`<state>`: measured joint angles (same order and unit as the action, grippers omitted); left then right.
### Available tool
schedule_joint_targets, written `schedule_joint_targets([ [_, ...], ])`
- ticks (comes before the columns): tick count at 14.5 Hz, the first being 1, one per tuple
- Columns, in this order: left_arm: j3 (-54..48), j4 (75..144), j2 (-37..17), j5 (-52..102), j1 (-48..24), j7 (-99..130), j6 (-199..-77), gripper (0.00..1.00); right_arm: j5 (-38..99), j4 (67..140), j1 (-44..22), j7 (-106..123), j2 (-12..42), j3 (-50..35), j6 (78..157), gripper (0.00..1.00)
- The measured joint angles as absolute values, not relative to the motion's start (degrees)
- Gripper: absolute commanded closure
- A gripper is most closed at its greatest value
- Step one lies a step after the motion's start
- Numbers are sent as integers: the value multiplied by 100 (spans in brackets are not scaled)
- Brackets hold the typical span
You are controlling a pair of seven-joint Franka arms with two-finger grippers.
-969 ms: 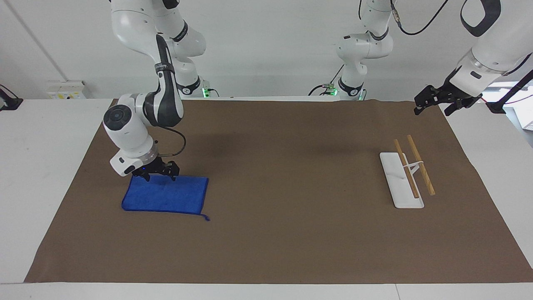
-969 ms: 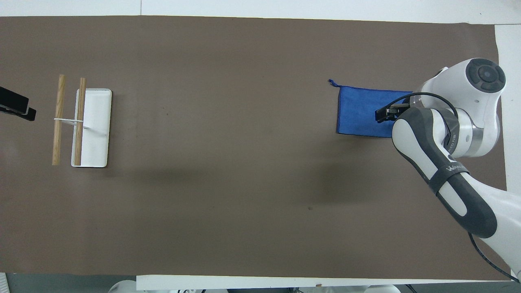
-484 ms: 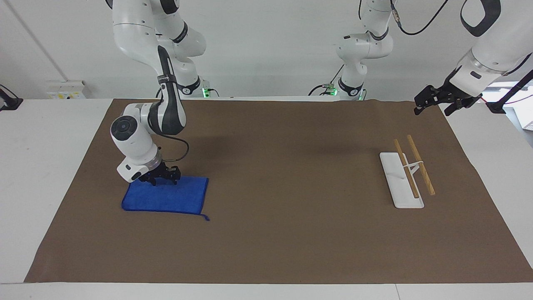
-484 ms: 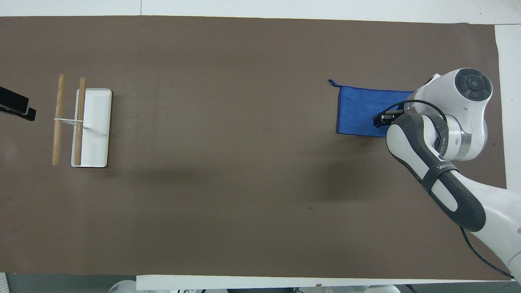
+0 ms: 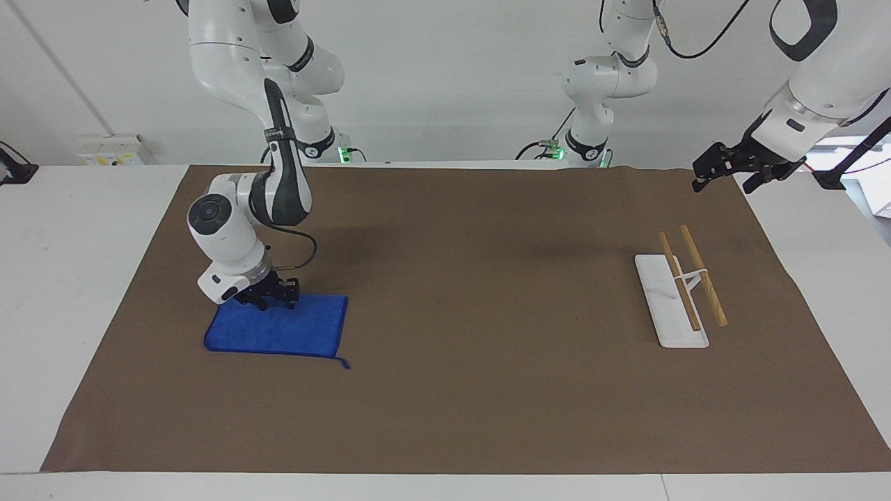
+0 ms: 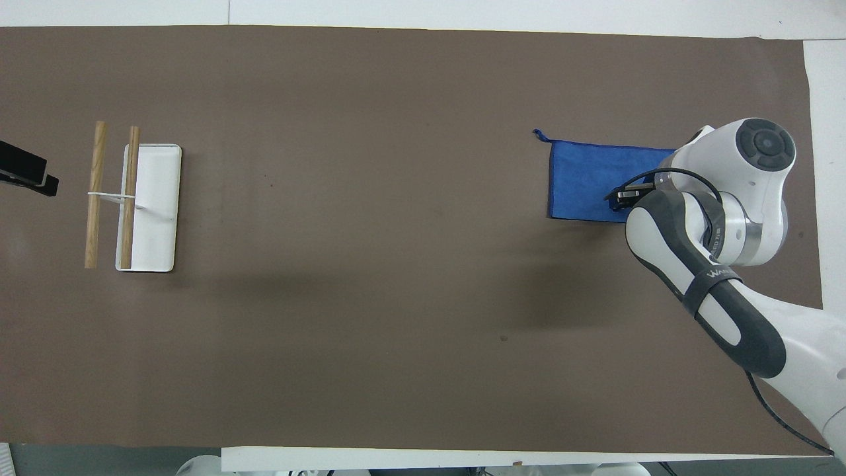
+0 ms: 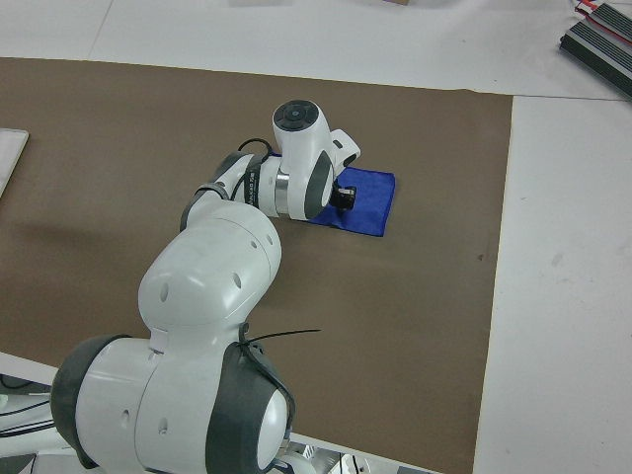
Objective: Right arm passes towel to left arm to hang
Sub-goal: 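Reach the right gripper to the blue towel's near edge and grasp it, then lift the blue towel with the right gripper and carry it toward the rack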
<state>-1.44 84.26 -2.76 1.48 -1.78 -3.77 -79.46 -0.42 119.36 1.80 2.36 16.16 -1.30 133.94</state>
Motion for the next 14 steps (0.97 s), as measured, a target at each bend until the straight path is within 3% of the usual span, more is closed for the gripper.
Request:
schedule_joint_targets([
  [2, -144, 8426, -276, 148, -178, -377, -7946, 0, -42, 11934, 183, 236, 1602, -130, 13394, 97],
  [6, -144, 8426, -276, 148, -178, -377, -7946, 0, -38, 11788, 168, 237, 1603, -165, 13144, 100],
  [11, -144, 8426, -276, 148, -178, -377, -7946, 0, 1429, 10500, 129, -106, 1408, -508, 11464, 100],
  [14, -144, 8426, -276, 148, -178, -377, -7946, 0, 2123, 10090, 112, -1368, 1325, -1087, 11292, 99],
])
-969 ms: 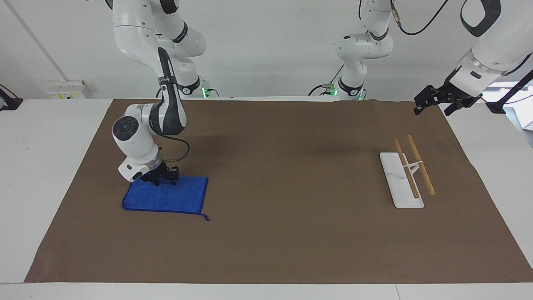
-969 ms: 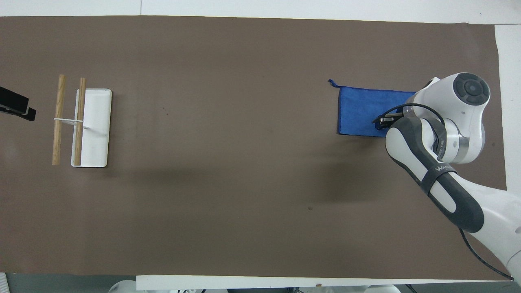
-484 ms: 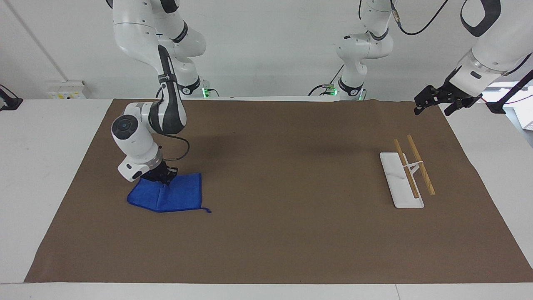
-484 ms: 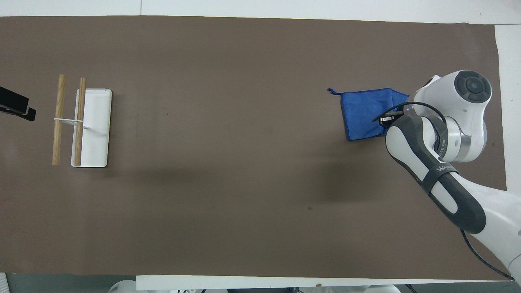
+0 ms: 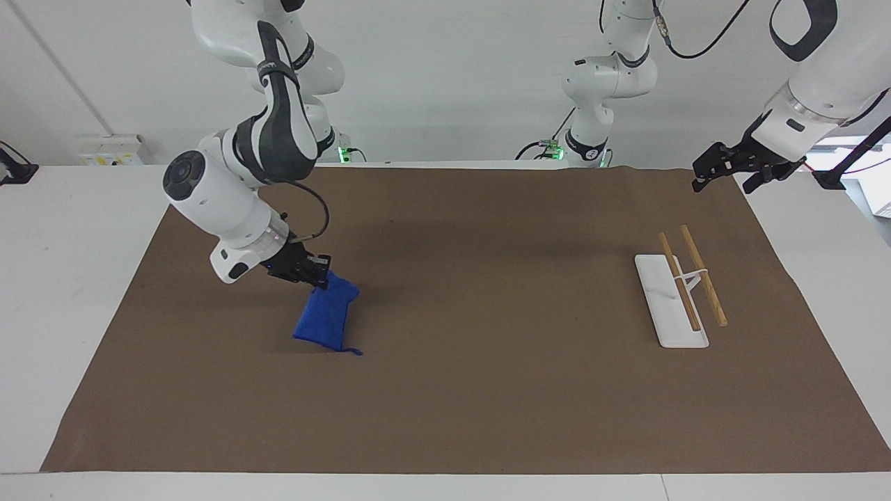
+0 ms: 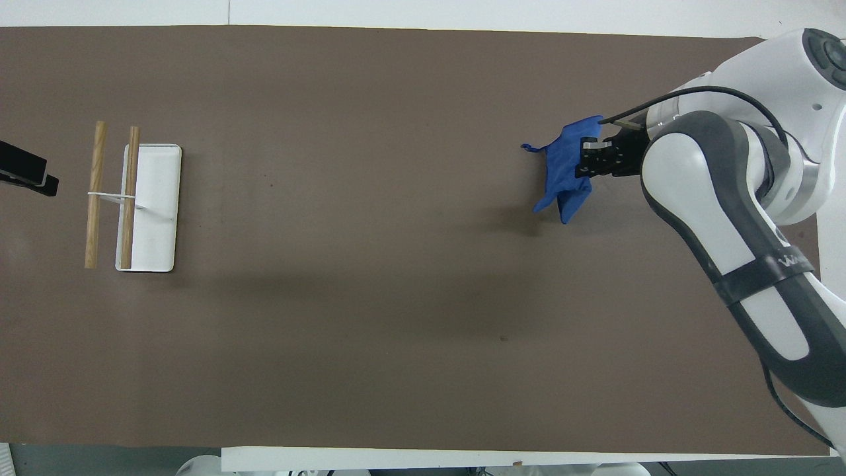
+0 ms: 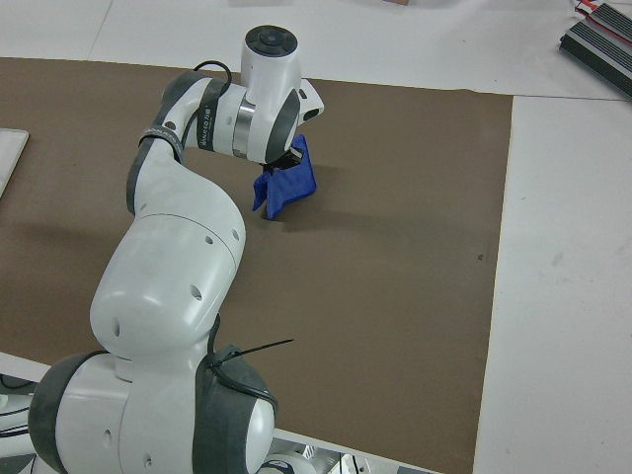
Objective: Right arm passes towel to left arm to hang
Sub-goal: 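Lift the blue towel with the right gripper and carry it toward the rack, then hold the towel out with the right gripper while the left gripper approaches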
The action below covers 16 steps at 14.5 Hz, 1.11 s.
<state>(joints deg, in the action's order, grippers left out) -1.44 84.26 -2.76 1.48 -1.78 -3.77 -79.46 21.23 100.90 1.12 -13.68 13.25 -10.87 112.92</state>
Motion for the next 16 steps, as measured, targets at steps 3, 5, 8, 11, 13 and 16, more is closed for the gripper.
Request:
schedule_joint_targets([
  [3, -142, 8457, -256, 148, -178, -377, -7743, 0, 2903, 9978, -64, -2826, 1329, -1686, 11401, 99],
  [5, -134, 8508, -206, 147, -177, -375, -7623, 0, 3397, 9964, -401, -3365, 1331, -1755, 11605, 99],
  [8, -144, 8595, -152, 148, -183, 336, -7633, 0, 4599, 9970, -848, -3808, 1340, -1762, 11992, 99],
  [11, -218, 9190, 65, 157, -557, 2359, -8384, 0, 5301, 9975, -1222, -4507, 1350, -1763, 12707, 100],
  [13, -261, 9973, 360, 158, -1100, 3773, -9262, 0, 5896, 9977, -1494, -4813, 1373, -1764, 13314, 100],
  [16, -296, 10783, 712, 158, -1664, 5502, -10146, 0, 6574, 9979, -1748, -5006, 1409, -1763, 13872, 100],
])
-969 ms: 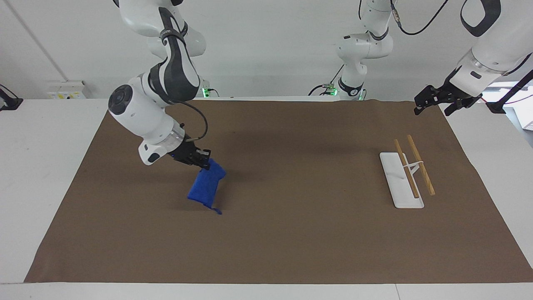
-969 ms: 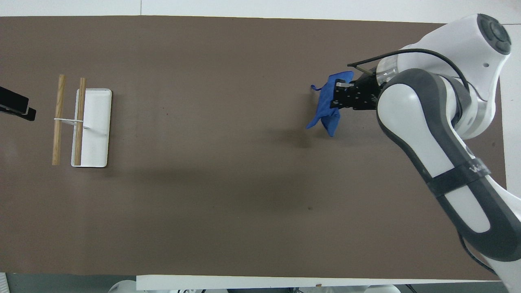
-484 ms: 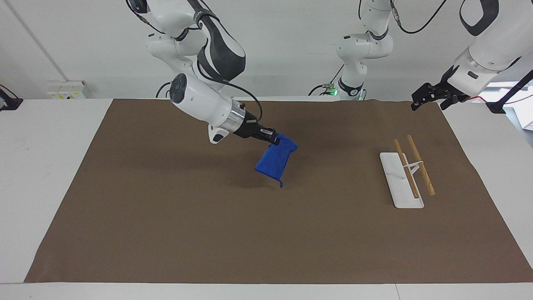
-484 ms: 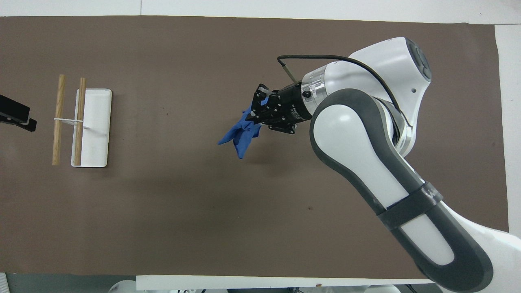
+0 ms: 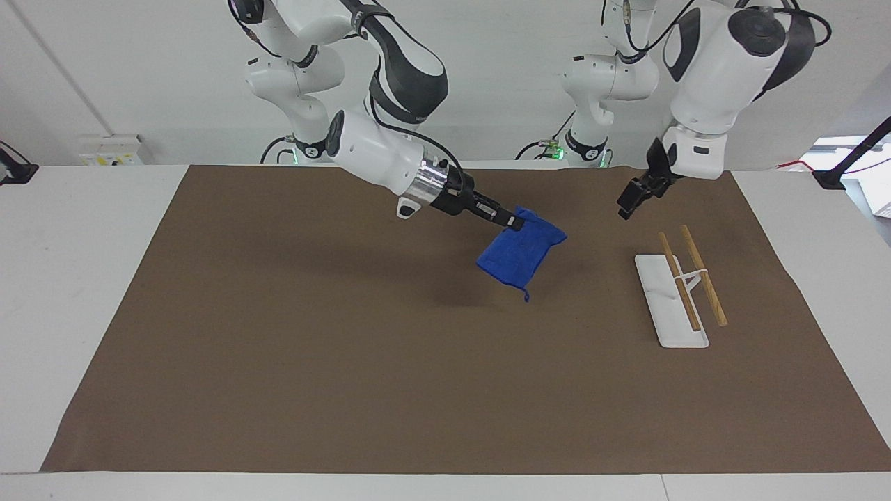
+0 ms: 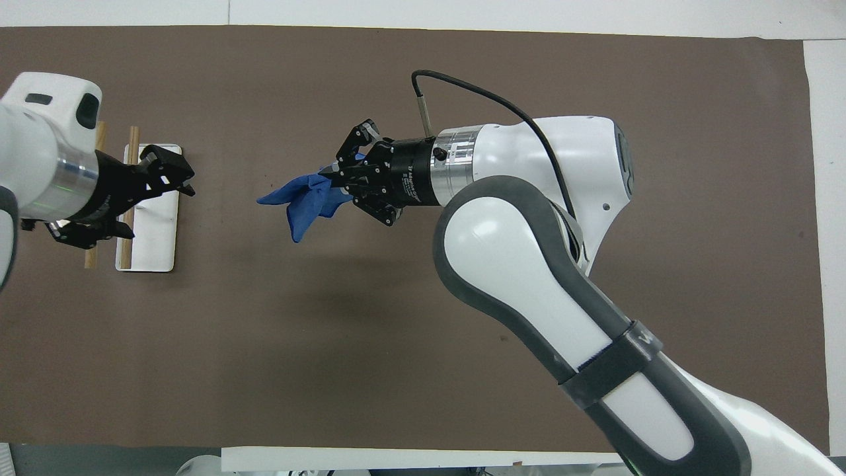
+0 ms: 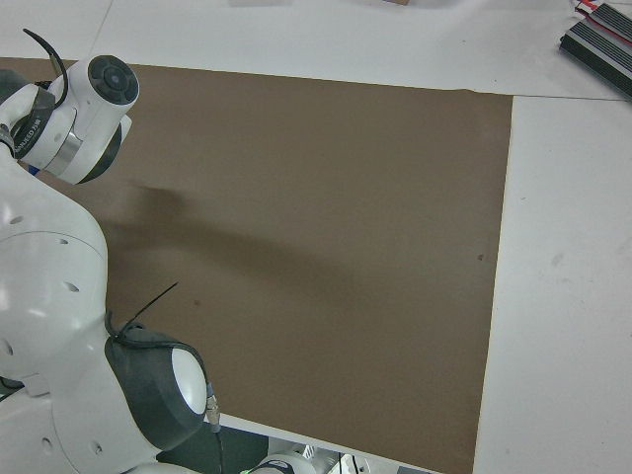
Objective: Right arm passes towel to left arm to hang
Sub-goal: 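Hold the towel out with the right gripper while the left gripper approaches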
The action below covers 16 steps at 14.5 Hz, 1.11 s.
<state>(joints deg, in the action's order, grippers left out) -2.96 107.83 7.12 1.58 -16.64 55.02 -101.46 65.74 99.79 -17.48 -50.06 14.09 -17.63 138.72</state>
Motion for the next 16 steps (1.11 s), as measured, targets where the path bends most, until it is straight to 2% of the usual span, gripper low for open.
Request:
schedule_joint_targets([
  [6, -298, 11070, 535, 158, -1996, 8051, -11232, 2, 6857, 9979, -1958, -5188, 1439, -1762, 14218, 100],
  [9, -296, 11071, 379, 158, -2052, 8334, -11430, 27, 6870, 9979, -1959, -5194, 1439, -1759, 14218, 100],
  [11, -299, 11071, 293, 158, -2086, 8360, -11513, 36, 6870, 9979, -1959, -5195, 1439, -1759, 14219, 100],
  [16, -297, 11069, 193, 158, -2190, 8385, -11608, 45, 6870, 9979, -1959, -5195, 1439, -1758, 14222, 100],
])
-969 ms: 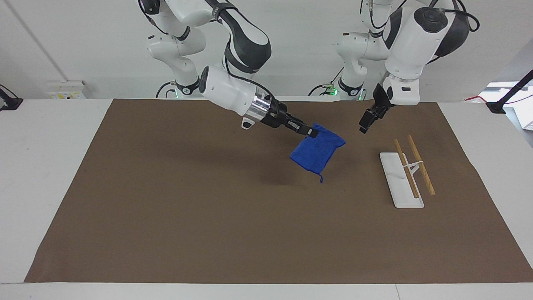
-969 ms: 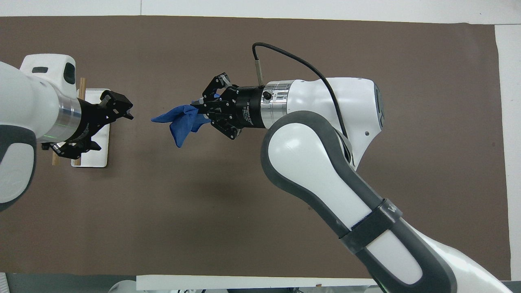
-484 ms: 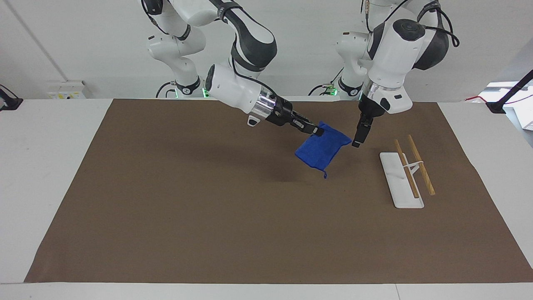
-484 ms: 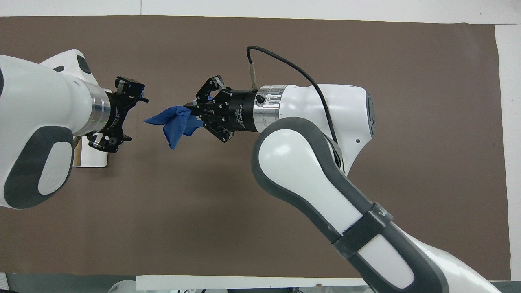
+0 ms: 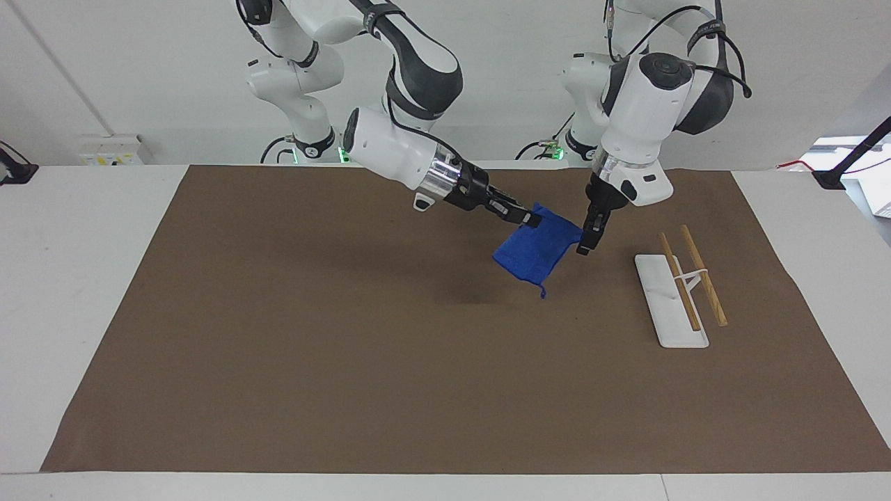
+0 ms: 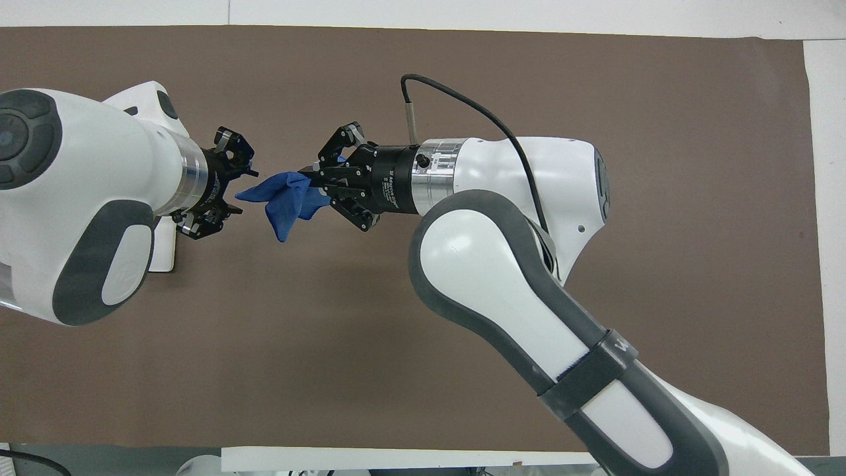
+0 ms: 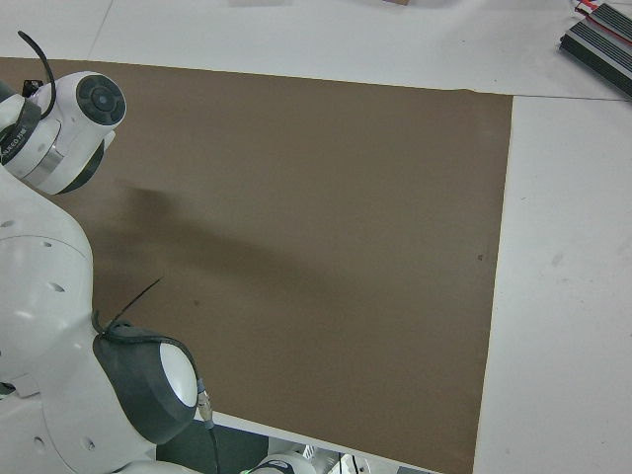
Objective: Right arm passes towel to left arm to hang
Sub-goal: 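Hold the towel out with the right gripper while the left gripper approaches, then close the left gripper on the towel beside the right gripper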
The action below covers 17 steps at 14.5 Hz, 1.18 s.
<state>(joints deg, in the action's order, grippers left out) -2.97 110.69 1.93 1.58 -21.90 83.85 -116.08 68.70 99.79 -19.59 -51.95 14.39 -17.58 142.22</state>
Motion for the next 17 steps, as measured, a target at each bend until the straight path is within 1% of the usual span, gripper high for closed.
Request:
schedule_joint_targets([
  [2, -296, 11050, 190, 158, -2202, 8390, -11610, 47, 6870, 9979, -1959, -5195, 1439, -1758, 14223, 100],
  [4, -294, 11001, 181, 158, -2202, 8395, -11604, 52, 6870, 9979, -1959, -5195, 1439, -1757, 14224, 100],
  [7, -290, 10930, 145, 158, -2203, 8400, -11561, 62, 6870, 9980, -1959, -5195, 1439, -1757, 14246, 100],
  [8, -290, 10918, 137, 158, -2203, 8401, -11536, 68, 6870, 9979, -1963, -5195, 1440, -1757, 14290, 100],
  [9, -290, 10912, 131, 158, -2205, 8402, -11507, 78, 6870, 9979, -1978, -5195, 1440, -1757, 14301, 100],
  [10, -290, 10912, 129, 158, -2206, 8403, -11475, 86, 6870, 9980, -2005, -5195, 1440, -1758, 14303, 100],
  [12, -290, 10912, 127, 158, -2207, 8405, -11407, 99, 6870, 9980, -2050, -5195, 1446, -1758, 14316, 100],
  [17, -290, 10906, 127, 158, -2208, 8405, -11392, 100, 6870, 9980, -2061, -5195, 1455, -1754, 14325, 98],
])
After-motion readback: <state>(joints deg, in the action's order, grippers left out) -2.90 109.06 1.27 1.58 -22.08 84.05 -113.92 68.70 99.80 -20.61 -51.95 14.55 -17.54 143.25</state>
